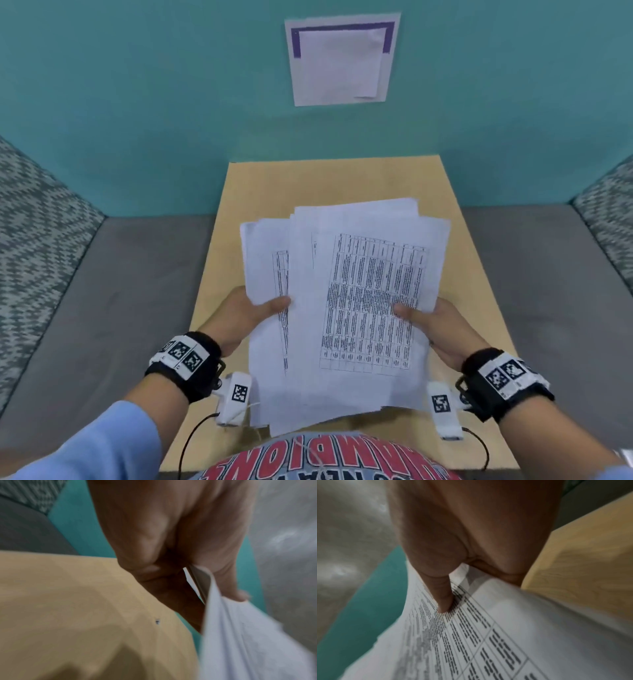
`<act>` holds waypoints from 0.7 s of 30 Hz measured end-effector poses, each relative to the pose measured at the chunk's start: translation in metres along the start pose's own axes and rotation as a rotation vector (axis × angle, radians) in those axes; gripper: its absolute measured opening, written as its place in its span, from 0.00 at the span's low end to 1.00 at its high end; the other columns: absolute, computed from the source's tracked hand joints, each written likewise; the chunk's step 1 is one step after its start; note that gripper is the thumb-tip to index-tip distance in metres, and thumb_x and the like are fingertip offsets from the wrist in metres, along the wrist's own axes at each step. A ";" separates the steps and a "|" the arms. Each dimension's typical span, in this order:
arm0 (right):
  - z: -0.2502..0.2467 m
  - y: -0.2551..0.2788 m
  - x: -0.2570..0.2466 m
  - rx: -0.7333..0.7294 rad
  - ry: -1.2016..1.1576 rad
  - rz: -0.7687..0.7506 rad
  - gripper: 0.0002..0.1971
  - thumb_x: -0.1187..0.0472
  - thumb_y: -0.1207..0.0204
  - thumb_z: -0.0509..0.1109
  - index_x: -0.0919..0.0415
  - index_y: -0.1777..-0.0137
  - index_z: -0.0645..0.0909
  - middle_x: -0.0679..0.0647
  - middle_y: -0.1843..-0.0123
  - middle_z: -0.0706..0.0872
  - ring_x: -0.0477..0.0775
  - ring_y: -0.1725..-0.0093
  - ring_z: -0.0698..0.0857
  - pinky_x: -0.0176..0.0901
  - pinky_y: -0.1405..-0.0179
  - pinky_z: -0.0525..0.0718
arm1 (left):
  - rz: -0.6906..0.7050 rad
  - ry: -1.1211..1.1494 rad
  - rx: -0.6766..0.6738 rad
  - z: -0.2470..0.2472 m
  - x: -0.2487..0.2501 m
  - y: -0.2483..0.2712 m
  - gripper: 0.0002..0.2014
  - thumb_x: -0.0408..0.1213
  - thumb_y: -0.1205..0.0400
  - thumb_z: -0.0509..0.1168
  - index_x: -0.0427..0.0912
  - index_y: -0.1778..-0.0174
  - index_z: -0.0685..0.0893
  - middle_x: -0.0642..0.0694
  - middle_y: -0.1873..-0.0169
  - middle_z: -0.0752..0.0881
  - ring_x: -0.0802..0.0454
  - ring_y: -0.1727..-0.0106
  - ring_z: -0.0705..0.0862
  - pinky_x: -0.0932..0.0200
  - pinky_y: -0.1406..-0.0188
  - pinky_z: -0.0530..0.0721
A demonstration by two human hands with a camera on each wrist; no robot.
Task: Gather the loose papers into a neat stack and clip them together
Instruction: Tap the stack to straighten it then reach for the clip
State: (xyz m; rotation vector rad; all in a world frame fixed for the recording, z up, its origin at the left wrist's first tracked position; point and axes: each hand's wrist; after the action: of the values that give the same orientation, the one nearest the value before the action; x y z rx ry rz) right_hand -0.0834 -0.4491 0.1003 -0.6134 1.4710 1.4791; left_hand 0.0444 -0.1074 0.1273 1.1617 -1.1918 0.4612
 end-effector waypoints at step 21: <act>0.011 -0.013 0.010 0.143 0.305 -0.173 0.02 0.56 0.24 0.83 0.51 0.53 0.94 0.48 0.55 0.97 0.51 0.50 0.95 0.52 0.43 0.90 | 0.137 -0.168 0.077 0.090 -0.012 -0.007 0.10 0.25 0.17 0.76 0.46 0.51 0.96 0.45 0.55 0.97 0.62 0.58 0.91 0.67 0.56 0.86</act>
State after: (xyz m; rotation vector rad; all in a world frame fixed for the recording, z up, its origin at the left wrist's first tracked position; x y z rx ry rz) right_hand -0.0740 -0.4379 0.0871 -0.8834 1.6929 1.1726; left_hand 0.0031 -0.1860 0.1064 1.2075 -1.4158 0.5246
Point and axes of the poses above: each hand's wrist, its own y-axis away from the middle knuckle, its own z-axis out of the palm, x = y × z
